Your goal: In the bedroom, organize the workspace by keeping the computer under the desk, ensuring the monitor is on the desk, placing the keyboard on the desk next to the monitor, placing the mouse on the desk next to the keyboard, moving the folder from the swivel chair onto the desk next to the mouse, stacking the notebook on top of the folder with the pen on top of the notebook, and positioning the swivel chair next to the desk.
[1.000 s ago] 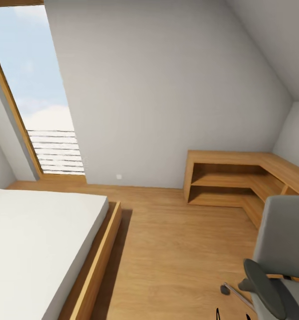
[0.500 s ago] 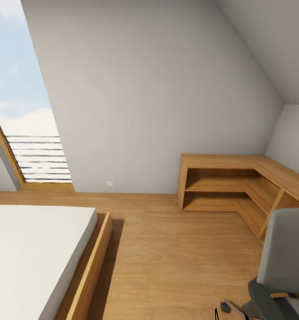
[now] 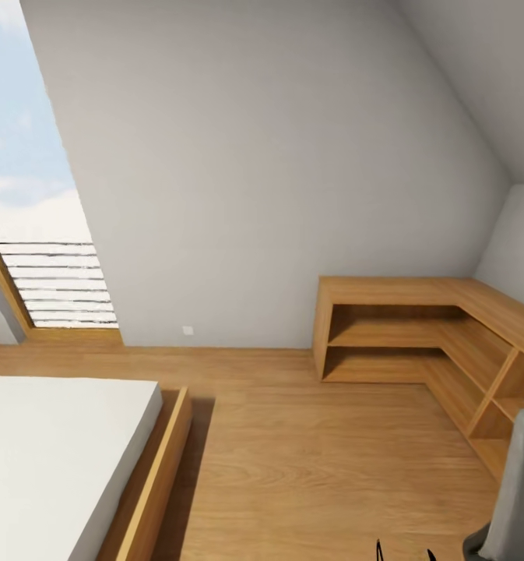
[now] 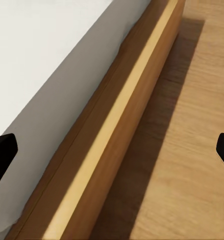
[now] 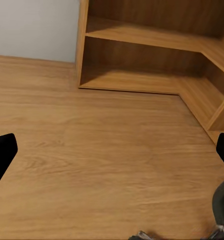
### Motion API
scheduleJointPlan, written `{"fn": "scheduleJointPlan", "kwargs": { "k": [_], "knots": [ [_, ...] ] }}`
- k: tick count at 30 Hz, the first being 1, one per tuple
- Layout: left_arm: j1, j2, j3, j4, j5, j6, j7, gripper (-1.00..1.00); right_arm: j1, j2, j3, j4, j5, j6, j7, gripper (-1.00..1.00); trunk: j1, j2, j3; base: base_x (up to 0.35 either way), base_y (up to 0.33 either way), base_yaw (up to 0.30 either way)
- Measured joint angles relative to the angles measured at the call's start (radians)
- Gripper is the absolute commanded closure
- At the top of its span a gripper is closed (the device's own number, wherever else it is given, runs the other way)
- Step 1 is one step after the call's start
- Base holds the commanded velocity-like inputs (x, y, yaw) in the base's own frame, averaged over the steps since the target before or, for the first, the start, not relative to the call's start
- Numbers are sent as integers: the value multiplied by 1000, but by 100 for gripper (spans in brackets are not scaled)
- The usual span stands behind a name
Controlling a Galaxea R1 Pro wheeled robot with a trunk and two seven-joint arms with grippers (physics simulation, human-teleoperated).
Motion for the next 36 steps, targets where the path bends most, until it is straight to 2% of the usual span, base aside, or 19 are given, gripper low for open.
{"fn": "scheduleJointPlan", "kwargs": {
  "k": [36],
  "knots": [
    [0, -2, 1, -3, -1, 0, 0, -100, 0, -7, -1, 14, -4, 1, -4, -100, 0, 0, 0, 330, 0, 0]
  ]
}}
